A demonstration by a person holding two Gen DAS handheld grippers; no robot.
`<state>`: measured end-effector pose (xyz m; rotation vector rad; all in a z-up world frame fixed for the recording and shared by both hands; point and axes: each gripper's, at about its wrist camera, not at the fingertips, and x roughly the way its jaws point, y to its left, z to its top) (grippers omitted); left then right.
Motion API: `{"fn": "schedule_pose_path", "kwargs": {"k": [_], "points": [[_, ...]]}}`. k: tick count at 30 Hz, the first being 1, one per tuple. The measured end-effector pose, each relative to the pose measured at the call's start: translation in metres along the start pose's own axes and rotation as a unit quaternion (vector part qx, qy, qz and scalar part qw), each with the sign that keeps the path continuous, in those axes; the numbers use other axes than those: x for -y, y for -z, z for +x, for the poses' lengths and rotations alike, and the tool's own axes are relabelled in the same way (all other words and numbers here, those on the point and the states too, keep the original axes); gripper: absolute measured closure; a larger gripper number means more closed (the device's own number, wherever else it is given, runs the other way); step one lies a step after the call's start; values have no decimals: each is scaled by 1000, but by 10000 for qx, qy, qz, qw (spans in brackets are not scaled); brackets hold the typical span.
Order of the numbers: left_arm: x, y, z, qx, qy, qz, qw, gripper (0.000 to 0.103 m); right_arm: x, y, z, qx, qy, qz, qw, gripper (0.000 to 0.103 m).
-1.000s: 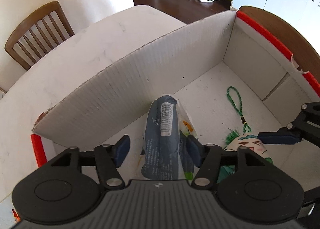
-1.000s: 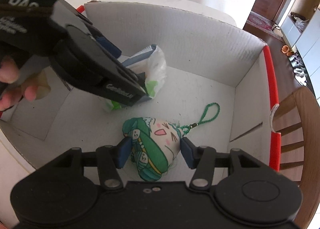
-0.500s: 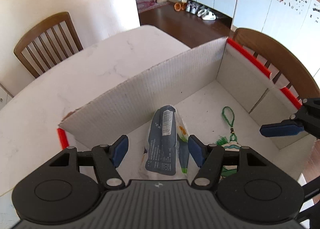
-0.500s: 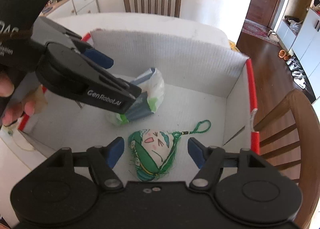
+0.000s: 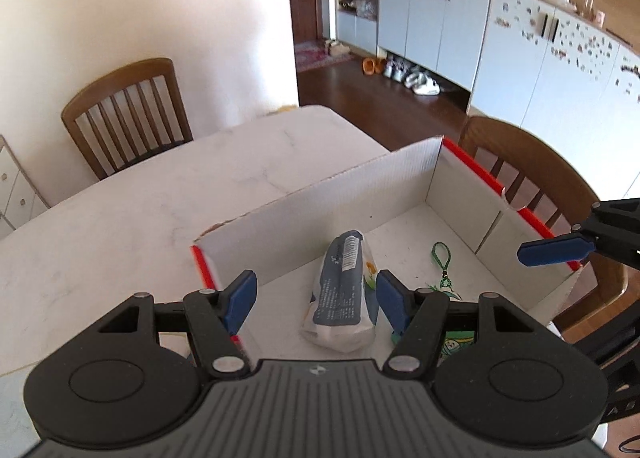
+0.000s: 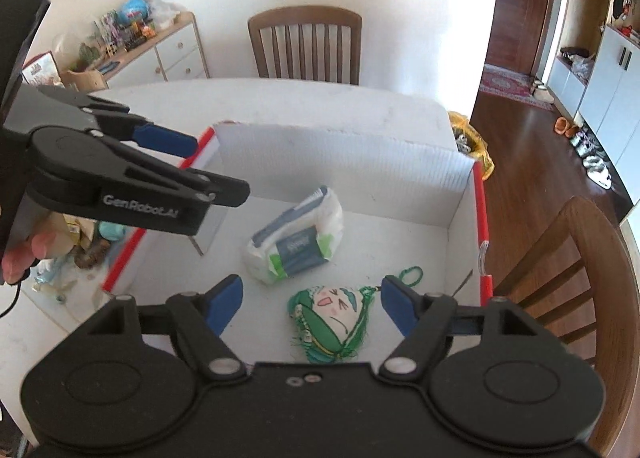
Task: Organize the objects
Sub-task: 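Withdraw both tools from the shoebox back over the cluttered table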
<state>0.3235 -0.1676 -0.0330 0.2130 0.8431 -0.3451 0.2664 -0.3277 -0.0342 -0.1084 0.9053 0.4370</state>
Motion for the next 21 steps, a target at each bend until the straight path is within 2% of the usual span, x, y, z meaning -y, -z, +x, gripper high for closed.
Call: {"fn": "schedule_pose_path", "kwargs": {"k": [3, 8, 11, 21], "points": [[-7, 6, -16, 151, 40, -99, 9998, 32, -8, 0, -7, 131, 8, -33, 9999, 26], [-17, 18, -38, 369, -14, -160, 9992, 32, -21, 0, -22, 401, 10, 34, 9992, 26], [-26, 26, -53, 491, 30, -236, 9985, 26, -31, 0, -29, 535, 8, 83, 9985, 25], [-59, 57, -95, 821, 5, -520, 9953, 18, -77, 0, -41, 951, -71, 102, 9954, 16]]}}
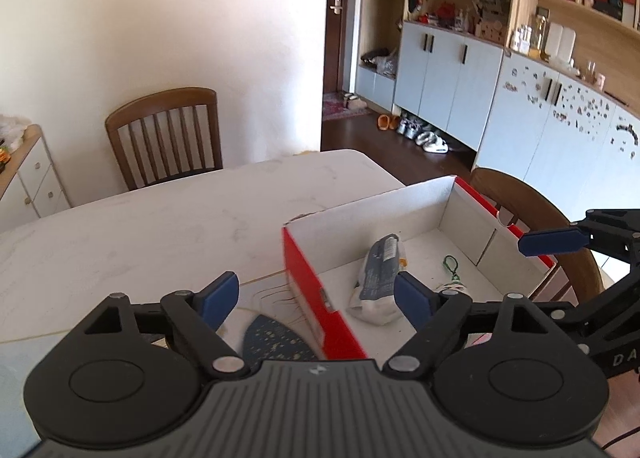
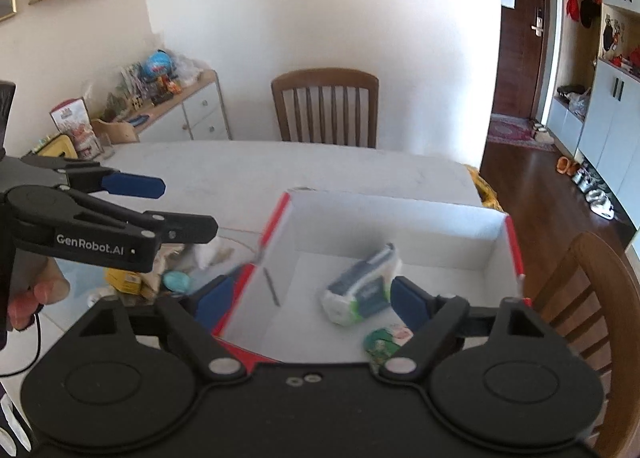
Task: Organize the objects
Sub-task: 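Withdraw both tools from the shoebox back over the cluttered table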
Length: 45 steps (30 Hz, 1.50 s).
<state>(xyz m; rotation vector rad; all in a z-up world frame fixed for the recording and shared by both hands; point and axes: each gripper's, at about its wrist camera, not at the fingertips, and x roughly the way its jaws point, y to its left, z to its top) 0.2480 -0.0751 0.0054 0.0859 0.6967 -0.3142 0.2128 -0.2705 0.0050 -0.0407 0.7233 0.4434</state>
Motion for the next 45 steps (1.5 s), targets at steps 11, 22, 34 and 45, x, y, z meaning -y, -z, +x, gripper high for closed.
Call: {"fn": "schedule_pose_path", "kwargs": {"k": [11, 22, 34, 45], "points": [[-54, 29, -34, 114, -37, -333, 9994, 3, -57, 1, -1, 344, -180, 25, 9992, 1], [-119, 65, -56, 163, -314, -533, 9980, 0, -94, 5, 16, 174, -108, 229, 9995, 1], [-177, 114, -56, -72, -577, -693, 9959, 0, -134, 13, 43, -61, -185, 160, 9997, 1], [-198, 147, -30, -338, -467, -768, 9954, 0, -179, 47, 91, -581, -337, -379, 9970, 2]]}}
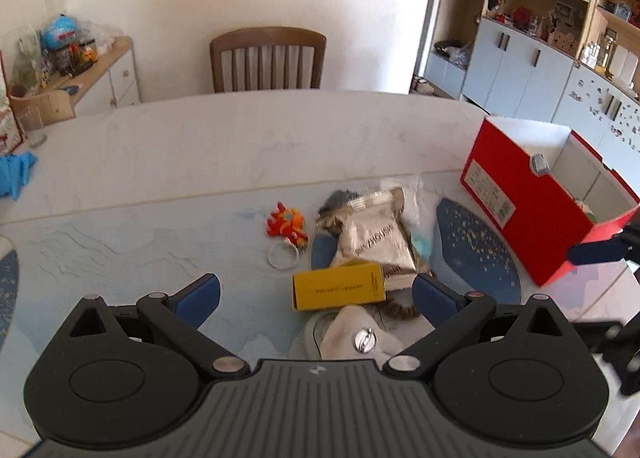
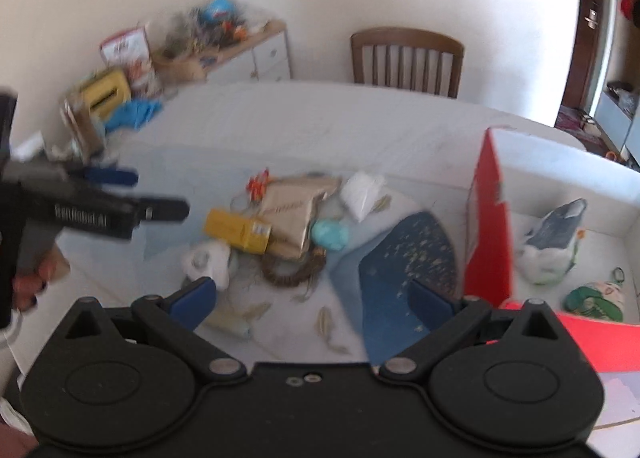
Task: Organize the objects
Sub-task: 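Withdraw both tools from the shoebox back over the cluttered table, then grasp the cream cylinder with the right tool while the left tool grasps the white plush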
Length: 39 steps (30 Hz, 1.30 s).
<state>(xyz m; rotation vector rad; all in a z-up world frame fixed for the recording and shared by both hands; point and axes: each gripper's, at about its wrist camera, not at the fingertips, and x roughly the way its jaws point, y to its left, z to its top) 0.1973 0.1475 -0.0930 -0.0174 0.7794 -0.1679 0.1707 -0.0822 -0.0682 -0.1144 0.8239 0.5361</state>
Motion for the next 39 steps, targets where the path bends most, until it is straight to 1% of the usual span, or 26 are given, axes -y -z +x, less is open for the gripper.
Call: {"fn": "schedule_pose_path", "kwargs": {"k": [9, 12, 14, 17, 23, 25, 28, 30, 34, 36, 37, 38, 39], "points": [[10, 25, 24, -307, 174, 131, 9993, 0, -29, 18, 39, -429, -268, -303, 9983, 2], [14, 29, 29, -328, 261, 107, 9991, 0, -34, 23, 50, -557, -341, -305, 9974, 3], [17, 30, 32, -321, 256, 124, 9991, 0, -36, 25, 56, -609, -385, -315, 9969, 4], [19, 32, 35, -288, 253, 150, 9992, 0, -39, 28, 63, -647, -427, -316, 9965, 7], [23, 36, 38, -223, 372, 193, 9989, 1, -39, 31, 77, -698, -448, -225, 9963, 18], [26, 36, 38, -184, 392, 317, 9986, 5, -38, 32, 79, -693, -450, -234, 9963, 22], [29, 37, 41, -227, 455, 431, 9978, 9, -38, 32, 81, -681, -463, -257, 9963, 25], [31, 38, 42, -246, 484, 483, 9974, 15, -39, 32, 82, -685, -479, -313, 9960, 26], [32, 38, 44, -267, 473, 572, 9969, 24, -43, 30, 84, -667, -518, -459, 9954, 29], [32, 38, 45, -313, 453, 590, 9967, 36, -46, 30, 86, -672, -527, -498, 9951, 29], [31, 38, 46, -340, 455, 579, 9967, 38, -47, 29, 87, -667, -537, -507, 9950, 29], [30, 38, 46, -361, 446, 560, 9968, 42, -48, 29, 87, -665, -554, -528, 9948, 30], [29, 39, 47, -380, 436, 534, 9969, 43, -49, 28, 87, -662, -569, -565, 9946, 31]]}}
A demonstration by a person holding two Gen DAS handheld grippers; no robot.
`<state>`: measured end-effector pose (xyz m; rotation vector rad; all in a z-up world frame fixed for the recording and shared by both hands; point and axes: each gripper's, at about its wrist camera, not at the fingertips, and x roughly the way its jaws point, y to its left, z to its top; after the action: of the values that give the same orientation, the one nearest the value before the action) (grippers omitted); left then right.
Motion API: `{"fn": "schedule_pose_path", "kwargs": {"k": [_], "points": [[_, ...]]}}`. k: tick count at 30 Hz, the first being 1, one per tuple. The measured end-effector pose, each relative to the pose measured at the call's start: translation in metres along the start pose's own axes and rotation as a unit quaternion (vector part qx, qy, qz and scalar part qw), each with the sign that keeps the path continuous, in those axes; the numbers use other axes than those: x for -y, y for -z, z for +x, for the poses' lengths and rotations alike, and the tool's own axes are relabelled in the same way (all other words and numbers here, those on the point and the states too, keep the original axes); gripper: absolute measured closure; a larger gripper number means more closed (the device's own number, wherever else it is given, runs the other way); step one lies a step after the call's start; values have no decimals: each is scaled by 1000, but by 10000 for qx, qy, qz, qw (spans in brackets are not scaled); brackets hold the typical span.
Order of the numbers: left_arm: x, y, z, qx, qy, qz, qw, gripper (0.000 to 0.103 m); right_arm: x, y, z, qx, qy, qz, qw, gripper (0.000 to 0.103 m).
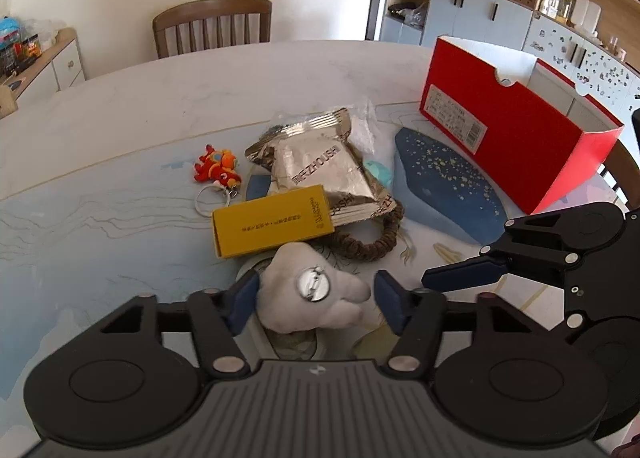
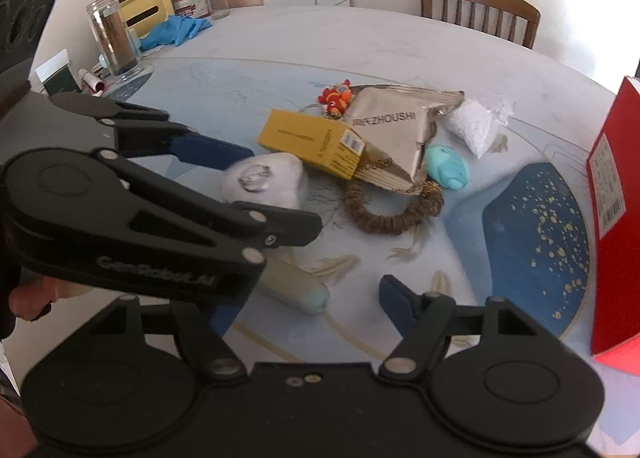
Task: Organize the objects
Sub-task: 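Grasp the cream cylinder with the right tool while the left tool grasps the white plush, then carry the cream cylinder with the right tool while the left tool carries the white plush to the shoebox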
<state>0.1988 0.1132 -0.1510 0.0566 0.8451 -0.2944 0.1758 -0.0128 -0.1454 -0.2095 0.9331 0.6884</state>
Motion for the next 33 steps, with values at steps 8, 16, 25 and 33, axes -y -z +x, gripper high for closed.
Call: {"fn": "schedule_pose_path", "kwargs": {"k": [8, 16, 25, 33], "points": [[-8, -1, -3, 10, 83, -129, 9999, 46, -8, -3, 2, -13, -43, -237, 9997, 46], [-16, 0, -8, 15, 104, -287, 9995, 47, -12, -3, 0, -64, -82, -349, 9993, 64], [-25, 1, -19, 51, -17, -495, 9988, 47, -6, 3, -9, -102, -60, -109, 9999, 85], [-12, -4, -31, -6, -73, -365, 9993, 48, 9, 7, -35, 124, 22, 180, 9998, 89]]}}
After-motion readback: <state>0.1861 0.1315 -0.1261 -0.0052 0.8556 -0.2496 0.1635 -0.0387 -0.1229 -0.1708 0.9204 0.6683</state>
